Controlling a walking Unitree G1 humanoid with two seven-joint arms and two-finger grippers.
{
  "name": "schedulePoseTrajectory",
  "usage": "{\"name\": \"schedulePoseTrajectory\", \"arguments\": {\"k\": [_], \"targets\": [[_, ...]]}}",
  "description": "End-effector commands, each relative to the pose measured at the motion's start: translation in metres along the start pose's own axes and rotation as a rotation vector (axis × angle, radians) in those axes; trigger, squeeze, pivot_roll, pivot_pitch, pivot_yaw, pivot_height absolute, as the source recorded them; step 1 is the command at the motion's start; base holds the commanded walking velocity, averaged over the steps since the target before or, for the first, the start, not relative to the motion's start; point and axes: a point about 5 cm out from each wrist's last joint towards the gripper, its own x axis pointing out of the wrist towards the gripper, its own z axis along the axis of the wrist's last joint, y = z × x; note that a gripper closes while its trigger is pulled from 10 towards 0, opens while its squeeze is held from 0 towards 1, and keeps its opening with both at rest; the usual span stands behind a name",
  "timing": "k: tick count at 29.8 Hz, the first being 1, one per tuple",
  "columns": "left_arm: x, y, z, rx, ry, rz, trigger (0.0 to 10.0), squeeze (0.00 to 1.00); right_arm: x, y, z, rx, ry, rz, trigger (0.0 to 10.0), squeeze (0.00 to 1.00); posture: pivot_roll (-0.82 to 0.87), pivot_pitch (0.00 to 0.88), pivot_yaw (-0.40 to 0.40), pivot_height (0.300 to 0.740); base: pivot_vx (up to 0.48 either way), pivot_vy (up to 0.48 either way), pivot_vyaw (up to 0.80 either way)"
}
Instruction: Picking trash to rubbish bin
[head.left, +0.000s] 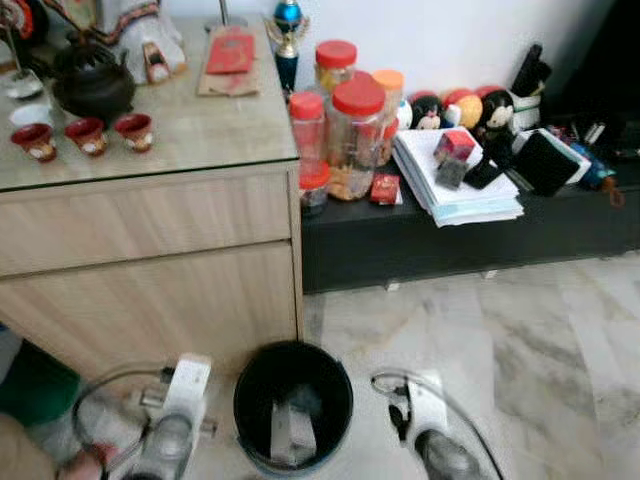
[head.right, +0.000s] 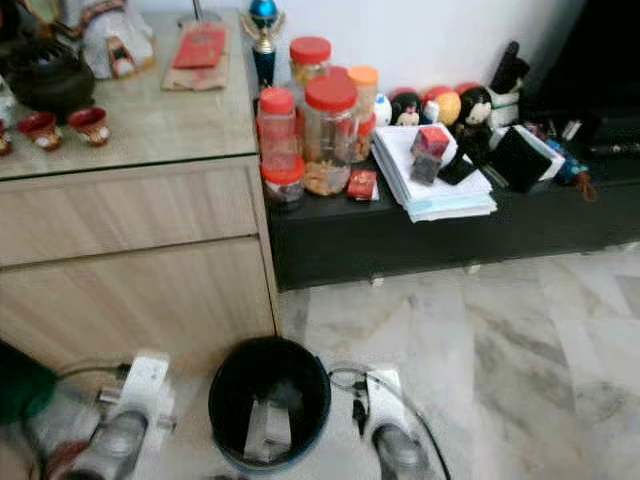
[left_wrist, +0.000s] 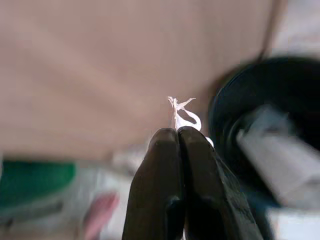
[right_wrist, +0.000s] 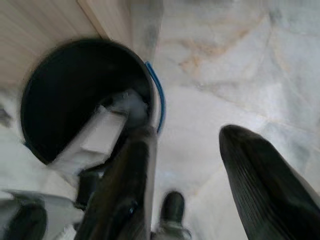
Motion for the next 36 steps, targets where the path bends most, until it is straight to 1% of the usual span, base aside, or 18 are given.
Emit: {"name": "schedulePoseTrajectory", "arguments": {"k": [1, 2, 3, 5, 8, 10, 11, 12, 13, 16, 17, 22, 25, 31, 33, 34, 35, 36], "targets": [[0.004, -0.002, 0.015, 0.039, -0.071, -0.011, 10.0, 0.00, 0.003, 0.012, 0.011, -0.016, -0.023, 0.080, 10.0, 0.00, 0.11, 0.114, -0.039, 0.740, 0.000, 0.000, 0.00], [0.004, -0.002, 0.015, 0.039, -0.071, -0.011, 10.0, 0.00, 0.003, 0.012, 0.011, -0.016, -0.023, 0.080, 10.0, 0.00, 0.11, 0.114, -0.039, 0.740, 0.000, 0.000, 0.00], [0.008, -0.002, 0.033, 0.040, -0.141, -0.011, 10.0, 0.00, 0.006, 0.019, 0.022, -0.056, -0.046, 0.130, 10.0, 0.00, 0.11, 0.112, -0.043, 0.740, 0.000, 0.000, 0.00], [0.011, -0.002, 0.047, 0.026, -0.188, -0.006, 10.0, 0.00, 0.007, 0.022, 0.033, -0.064, -0.077, 0.157, 10.0, 0.00, 0.11, 0.115, -0.049, 0.740, 0.000, 0.000, 0.00], [0.011, -0.002, 0.051, 0.016, -0.202, -0.006, 10.0, 0.00, 0.008, 0.023, 0.038, -0.061, -0.092, 0.158, 10.0, 0.00, 0.11, 0.116, -0.050, 0.740, 0.000, 0.000, 0.00], [0.012, -0.001, 0.060, -0.038, -0.241, -0.014, 10.0, 0.00, 0.009, 0.024, 0.045, -0.052, -0.103, 0.162, 10.0, 0.00, 0.10, 0.128, -0.056, 0.740, 0.000, 0.000, 0.00], [0.012, -0.001, 0.060, -0.038, -0.241, -0.014, 10.0, 0.00, 0.009, 0.024, 0.045, -0.052, -0.103, 0.162, 10.0, 0.00, 0.10, 0.128, -0.056, 0.740, 0.000, 0.000, 0.00], [0.012, 0.000, 0.062, -0.080, -0.255, -0.018, 10.0, 0.02, 0.009, 0.025, 0.046, -0.047, -0.103, 0.170, 10.0, 0.00, 0.11, 0.133, -0.059, 0.740, 0.000, 0.000, 0.00], [0.012, -0.001, 0.065, -0.102, -0.266, -0.024, 10.0, 0.62, 0.009, 0.026, 0.046, -0.044, -0.103, 0.176, 10.0, 0.00, 0.11, 0.135, -0.061, 0.740, 0.000, 0.000, 0.00], [0.012, -0.002, 0.068, -0.124, -0.285, -0.037, 10.0, 0.62, 0.009, 0.026, 0.046, -0.040, -0.102, 0.184, 10.0, 0.00, 0.11, 0.136, -0.061, 0.740, 0.000, 0.000, 0.00], [0.012, -0.003, 0.072, -0.143, -0.303, -0.054, 10.0, 1.00, 0.009, 0.027, 0.044, -0.038, -0.099, 0.187, 10.0, 0.00, 0.11, 0.141, -0.064, 0.740, 0.000, 0.000, 0.00], [0.012, -0.003, 0.074, -0.138, -0.319, -0.058, 10.0, 1.00, 0.009, 0.028, 0.042, -0.035, -0.097, 0.192, 10.0, 0.00, 0.11, 0.141, -0.064, 0.740, 0.000, 0.000, 0.00], [0.013, -0.002, 0.074, -0.153, -0.315, -0.065, 10.0, 1.00, 0.009, 0.026, 0.041, -0.030, -0.095, 0.182, 10.0, 0.00, 0.11, 0.143, -0.065, 0.740, 0.000, 0.000, 0.00], [0.012, 0.001, 0.067, -0.179, -0.293, -0.068, 10.0, 1.00, 0.008, 0.024, 0.040, -0.023, -0.098, 0.170, 10.0, 0.00, 0.11, 0.146, -0.064, 0.740, 0.000, 0.000, 0.00], [0.012, 0.001, 0.062, -0.168, -0.269, -0.061, 10.0, 1.00, 0.008, 0.023, 0.039, -0.023, -0.097, 0.167, 10.0, 0.00, 0.11, 0.146, -0.064, 0.740, 0.000, 0.000, 0.00], [0.012, 0.002, 0.057, -0.172, -0.247, -0.053, 10.0, 0.04, 0.008, 0.023, 0.038, -0.023, -0.093, 0.164, 10.0, 0.00, 0.12, 0.144, -0.064, 0.740, 0.000, 0.000, 0.00], [0.011, 0.003, 0.055, -0.174, -0.239, -0.047, 10.0, 0.00, 0.008, 0.023, 0.037, -0.023, -0.092, 0.163, 10.0, 0.00, 0.12, 0.145, -0.062, 0.740, 0.000, 0.000, 0.00], [0.011, 0.004, 0.053, -0.179, -0.231, -0.044, 10.0, 0.00, 0.008, 0.023, 0.036, -0.024, -0.090, 0.162, 10.0, 0.00, 0.12, 0.145, -0.061, 0.740, 0.000, 0.000, 0.00]]}}
